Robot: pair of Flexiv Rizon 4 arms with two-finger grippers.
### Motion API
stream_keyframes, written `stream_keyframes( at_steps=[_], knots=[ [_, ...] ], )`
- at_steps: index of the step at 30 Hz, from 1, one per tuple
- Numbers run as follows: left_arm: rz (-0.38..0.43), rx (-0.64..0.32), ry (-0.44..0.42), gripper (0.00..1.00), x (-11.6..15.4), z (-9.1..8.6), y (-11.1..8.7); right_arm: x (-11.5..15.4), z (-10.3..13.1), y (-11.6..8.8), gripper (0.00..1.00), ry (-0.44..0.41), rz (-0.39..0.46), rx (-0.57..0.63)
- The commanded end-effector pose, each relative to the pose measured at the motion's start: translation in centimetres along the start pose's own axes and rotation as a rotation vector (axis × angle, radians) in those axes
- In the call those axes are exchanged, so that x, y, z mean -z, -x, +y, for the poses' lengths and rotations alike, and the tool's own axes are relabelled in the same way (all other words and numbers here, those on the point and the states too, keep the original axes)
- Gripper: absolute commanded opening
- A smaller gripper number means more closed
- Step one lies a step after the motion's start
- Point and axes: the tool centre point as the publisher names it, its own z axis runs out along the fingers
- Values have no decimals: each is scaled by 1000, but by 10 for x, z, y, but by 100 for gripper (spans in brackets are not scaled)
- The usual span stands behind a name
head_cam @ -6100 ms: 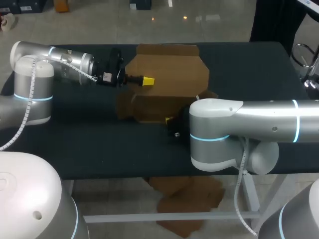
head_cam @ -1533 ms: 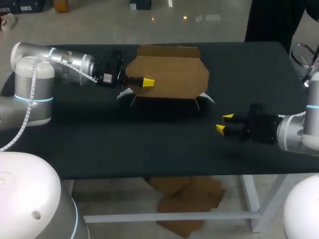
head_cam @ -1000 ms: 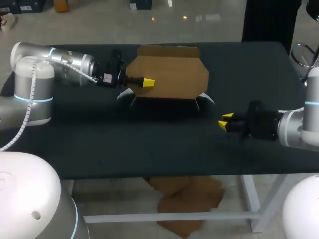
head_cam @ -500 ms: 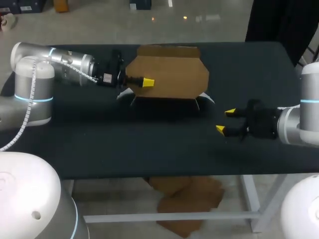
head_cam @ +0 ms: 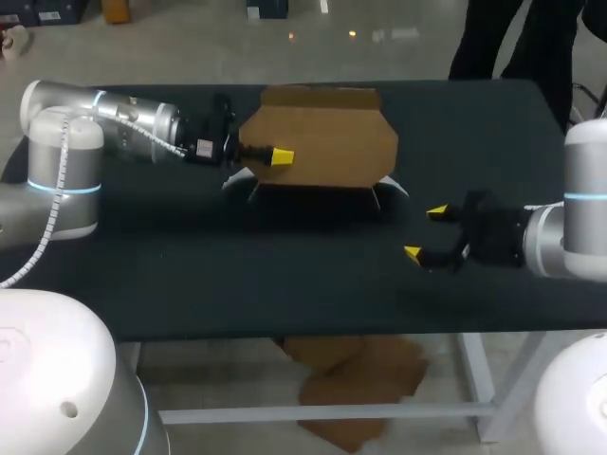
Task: Assemble the packaging by folding the flat box into shape, placing the metal phone stand inside, and closing the box properly
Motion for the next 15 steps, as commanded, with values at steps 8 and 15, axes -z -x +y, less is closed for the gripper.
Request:
stream_keyframes(
  at_steps=[8,15],
  knots=[
    [-12,-11,-7,0,1,-24,-18,-5,-4,-12,100,12,-9,-4],
    [-35,-19,-23,0,4,-39,-30,-7,-1,-16,100,10,-4,1]
  ],
)
